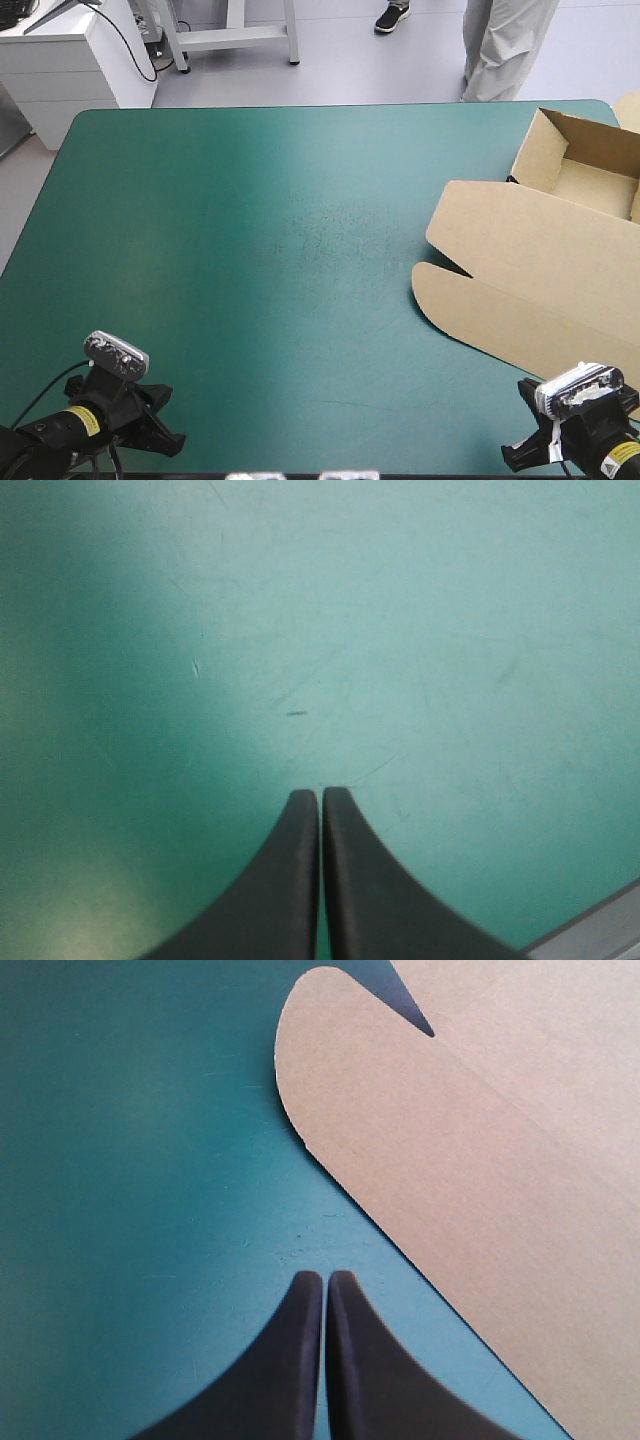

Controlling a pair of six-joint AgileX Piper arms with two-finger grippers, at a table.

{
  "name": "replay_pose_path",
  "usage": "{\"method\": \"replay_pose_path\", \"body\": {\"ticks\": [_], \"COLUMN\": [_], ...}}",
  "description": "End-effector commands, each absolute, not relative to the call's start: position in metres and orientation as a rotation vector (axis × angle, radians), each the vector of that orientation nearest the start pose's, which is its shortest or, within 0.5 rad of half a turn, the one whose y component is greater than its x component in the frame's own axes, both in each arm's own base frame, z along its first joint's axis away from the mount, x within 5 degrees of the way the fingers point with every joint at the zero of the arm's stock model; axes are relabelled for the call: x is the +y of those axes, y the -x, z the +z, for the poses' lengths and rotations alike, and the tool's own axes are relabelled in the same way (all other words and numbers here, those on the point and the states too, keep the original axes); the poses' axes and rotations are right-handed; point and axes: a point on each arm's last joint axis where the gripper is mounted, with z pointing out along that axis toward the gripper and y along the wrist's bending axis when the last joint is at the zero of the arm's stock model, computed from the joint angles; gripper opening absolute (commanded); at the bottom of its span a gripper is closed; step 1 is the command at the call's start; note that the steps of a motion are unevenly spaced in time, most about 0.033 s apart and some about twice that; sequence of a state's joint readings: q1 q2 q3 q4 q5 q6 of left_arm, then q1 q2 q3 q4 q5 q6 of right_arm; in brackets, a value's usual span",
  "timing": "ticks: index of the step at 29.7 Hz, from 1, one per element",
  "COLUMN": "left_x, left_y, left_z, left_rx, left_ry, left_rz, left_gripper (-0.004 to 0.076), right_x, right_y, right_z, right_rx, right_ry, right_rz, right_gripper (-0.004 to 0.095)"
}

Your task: Fold the box

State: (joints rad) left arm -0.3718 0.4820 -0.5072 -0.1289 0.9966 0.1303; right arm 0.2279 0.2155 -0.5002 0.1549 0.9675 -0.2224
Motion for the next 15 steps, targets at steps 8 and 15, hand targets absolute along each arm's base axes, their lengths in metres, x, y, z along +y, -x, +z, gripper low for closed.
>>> {"method": "replay_pose_path", "body": {"ticks": [8,15], "left_x": [-0.0377,-0.0378], "left_y": [-0.0662,-0.0653], "left_z": [0.2755,0.2748], "left_rx": [2.338,2.349], "left_ry": [-0.559,-0.562], "left_rz": [-0.296,-0.3], "left_gripper": [-0.0008,-0.0008], "right_x": [0.0203,0.0203], "right_y": [-0.0331,-0.0331], "right_z": [0.295,0.295], "right_rx": [2.025,2.025], "right_ry": [0.442,0.442], "right_rz": [0.205,0.205], "right_gripper": [-0.0002,-0.0002]}}
